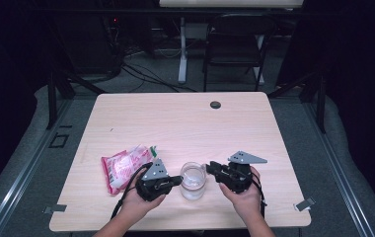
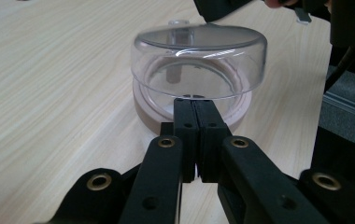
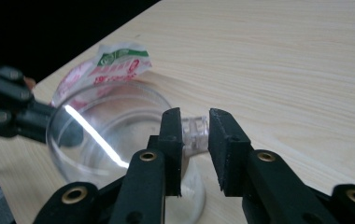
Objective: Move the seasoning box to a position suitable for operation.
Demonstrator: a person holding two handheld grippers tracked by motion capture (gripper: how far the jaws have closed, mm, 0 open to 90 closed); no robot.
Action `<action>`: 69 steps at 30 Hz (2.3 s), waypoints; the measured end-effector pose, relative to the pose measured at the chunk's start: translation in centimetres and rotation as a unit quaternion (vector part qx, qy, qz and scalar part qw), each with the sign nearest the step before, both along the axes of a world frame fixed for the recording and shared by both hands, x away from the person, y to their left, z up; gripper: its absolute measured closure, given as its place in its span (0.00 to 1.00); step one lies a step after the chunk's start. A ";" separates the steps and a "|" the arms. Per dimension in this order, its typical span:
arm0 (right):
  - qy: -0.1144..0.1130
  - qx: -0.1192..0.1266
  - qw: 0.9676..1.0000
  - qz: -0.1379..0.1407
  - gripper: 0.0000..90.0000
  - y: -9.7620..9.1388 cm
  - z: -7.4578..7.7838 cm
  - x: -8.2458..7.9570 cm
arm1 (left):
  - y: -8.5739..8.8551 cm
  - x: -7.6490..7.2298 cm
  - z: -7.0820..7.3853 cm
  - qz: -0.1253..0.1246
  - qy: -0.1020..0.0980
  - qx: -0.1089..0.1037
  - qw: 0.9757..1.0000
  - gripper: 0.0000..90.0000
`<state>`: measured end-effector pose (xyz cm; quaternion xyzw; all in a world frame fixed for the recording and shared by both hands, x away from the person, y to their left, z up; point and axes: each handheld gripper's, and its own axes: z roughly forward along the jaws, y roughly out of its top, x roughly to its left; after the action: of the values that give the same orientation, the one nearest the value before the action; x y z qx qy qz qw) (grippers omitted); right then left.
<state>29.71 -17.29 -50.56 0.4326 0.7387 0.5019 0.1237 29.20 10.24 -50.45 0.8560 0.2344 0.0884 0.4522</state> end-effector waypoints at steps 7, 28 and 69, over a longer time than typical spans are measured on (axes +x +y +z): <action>-0.013 -0.027 1.000 0.008 0.79 -0.5 -0.1 -1.4 | -0.2 0.6 0.9 0.002 -0.006 -0.016 1.000 0.97; 0.008 -0.026 0.998 0.050 0.65 -0.7 -0.3 -2.9 | -1.3 0.8 2.0 -0.001 -0.025 -0.030 0.999 0.88; -0.003 0.006 1.000 0.024 0.72 -0.7 0.9 -1.0 | -1.2 1.9 -1.2 0.042 0.016 -0.009 0.999 0.71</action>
<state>28.70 -17.96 -49.63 0.4141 0.7453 0.5106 0.1108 31.11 9.03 -51.61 0.8426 0.2784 0.0912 0.4520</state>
